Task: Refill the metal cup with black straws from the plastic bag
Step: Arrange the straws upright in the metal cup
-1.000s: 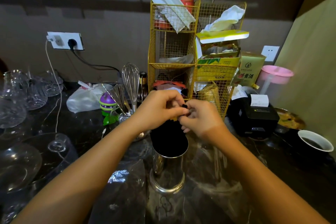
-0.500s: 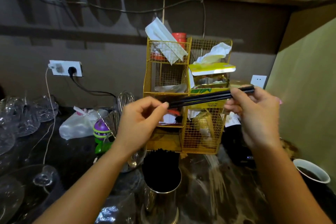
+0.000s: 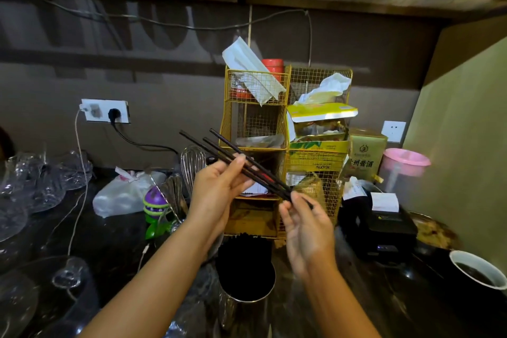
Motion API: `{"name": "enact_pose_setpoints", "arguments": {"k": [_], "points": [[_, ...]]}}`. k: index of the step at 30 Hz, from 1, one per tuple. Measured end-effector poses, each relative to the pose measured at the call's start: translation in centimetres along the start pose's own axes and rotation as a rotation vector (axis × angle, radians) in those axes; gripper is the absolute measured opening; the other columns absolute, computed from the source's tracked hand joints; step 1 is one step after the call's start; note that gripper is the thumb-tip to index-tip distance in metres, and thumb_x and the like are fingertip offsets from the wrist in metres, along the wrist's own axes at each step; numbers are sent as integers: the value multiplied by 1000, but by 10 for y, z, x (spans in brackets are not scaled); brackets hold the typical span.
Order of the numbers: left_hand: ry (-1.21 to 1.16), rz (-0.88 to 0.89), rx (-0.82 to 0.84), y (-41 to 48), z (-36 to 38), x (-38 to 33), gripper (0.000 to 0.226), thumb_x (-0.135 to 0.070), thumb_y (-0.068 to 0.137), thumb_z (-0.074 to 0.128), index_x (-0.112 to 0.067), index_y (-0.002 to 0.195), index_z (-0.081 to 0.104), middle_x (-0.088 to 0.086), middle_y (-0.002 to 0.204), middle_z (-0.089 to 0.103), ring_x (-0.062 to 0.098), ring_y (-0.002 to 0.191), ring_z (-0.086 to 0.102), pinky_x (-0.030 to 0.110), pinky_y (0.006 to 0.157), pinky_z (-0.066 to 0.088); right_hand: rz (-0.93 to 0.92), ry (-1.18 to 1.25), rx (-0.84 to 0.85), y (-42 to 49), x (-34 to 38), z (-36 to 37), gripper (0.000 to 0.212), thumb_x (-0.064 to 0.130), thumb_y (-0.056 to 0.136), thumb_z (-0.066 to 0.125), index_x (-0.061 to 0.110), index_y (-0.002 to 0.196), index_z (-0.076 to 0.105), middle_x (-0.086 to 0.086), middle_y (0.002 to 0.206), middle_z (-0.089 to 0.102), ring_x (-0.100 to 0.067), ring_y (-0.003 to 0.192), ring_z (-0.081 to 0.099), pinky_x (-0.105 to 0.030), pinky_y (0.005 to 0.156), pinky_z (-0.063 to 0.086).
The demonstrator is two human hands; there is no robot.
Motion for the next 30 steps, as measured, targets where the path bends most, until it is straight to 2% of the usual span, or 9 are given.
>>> {"name": "enact_pose_setpoints", "arguments": {"k": [7, 12, 15, 17, 20, 23, 25, 27, 30], "points": [[82, -31, 63, 12, -4, 0, 12, -14, 86, 51, -17, 87, 63, -6, 71, 75, 10, 73, 70, 16, 51, 52, 164, -161, 116, -12, -37, -3, 7, 3, 80, 58, 5, 74, 60, 0, 54, 64, -8, 50, 63, -16, 47, 52], [203, -4, 173, 16, 1, -7, 15, -14, 85, 52, -21, 78, 64, -6, 67, 74, 10, 69, 70, 18, 54, 55, 176, -514, 259, -9, -37, 0, 4, 13, 80, 62, 14, 84, 61, -4, 85, 69, -11, 76, 65, -22, 62, 55], [255, 18, 264, 14, 8, -12, 14, -13, 83, 53, -20, 77, 64, -6, 67, 75, 10, 68, 70, 19, 56, 56, 48, -766, 363, -2, -12, 18, 31, 20, 82, 59, 19, 112, 51, 0, 100, 64, -5, 88, 59, -19, 75, 48], [318, 15, 332, 10, 13, -10, 14, -11, 83, 53, -19, 78, 64, -6, 67, 74, 9, 67, 70, 19, 53, 55, -101, -844, 430, -1, 15, 39, 46, 25, 84, 56, 26, 126, 38, 5, 109, 59, 6, 90, 53, -8, 70, 46], [382, -18, 418, 0, 20, 2, 14, -5, 81, 54, -13, 84, 65, -4, 66, 74, 8, 67, 69, 18, 57, 55, -347, -908, 560, -10, 51, 71, 54, 29, 84, 55, 48, 125, 26, 13, 120, 45, 7, 101, 48, 3, 69, 42], [438, -75, 476, -10, 24, 18, 13, -1, 79, 55, -5, 89, 63, 5, 74, 71, 10, 70, 69, 23, 68, 58, -547, -1007, 712, -27, 67, 98, 58, 25, 86, 55, 63, 114, 21, 26, 123, 39, 4, 112, 47, -6, 85, 43], [477, -99, 511, -16, 26, 28, 14, 1, 79, 55, 1, 92, 61, 17, 83, 66, 16, 75, 67, 27, 74, 56, -682, -1108, 739, -34, 68, 105, 60, 20, 86, 56, 58, 120, 24, 24, 126, 39, 8, 110, 44, -7, 91, 39], [509, -118, 529, -22, 26, 38, 18, 2, 80, 55, 5, 97, 59, 22, 89, 63, 20, 79, 65, 28, 77, 54, -821, -1254, 726, -37, 62, 105, 53, 13, 85, 56, 35, 130, 37, 13, 127, 46, 11, 111, 36, 3, 93, 26], [566, -102, 549, -29, 22, 50, 10, 3, 79, 57, -4, 83, 63, 9, 74, 64, 2, 61, 63, 13, 61, 52, -884, -1367, 676, -36, 49, 93, 41, 6, 84, 56, 12, 124, 51, -6, 128, 56, 2, 111, 38, 9, 88, 18]]}}
Point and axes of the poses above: each hand's wrist, its own y-axis towards the middle knuckle, its own z-axis out of the palm, x = y × z, the point moved 8 cm from there along y, towards the middle knuckle
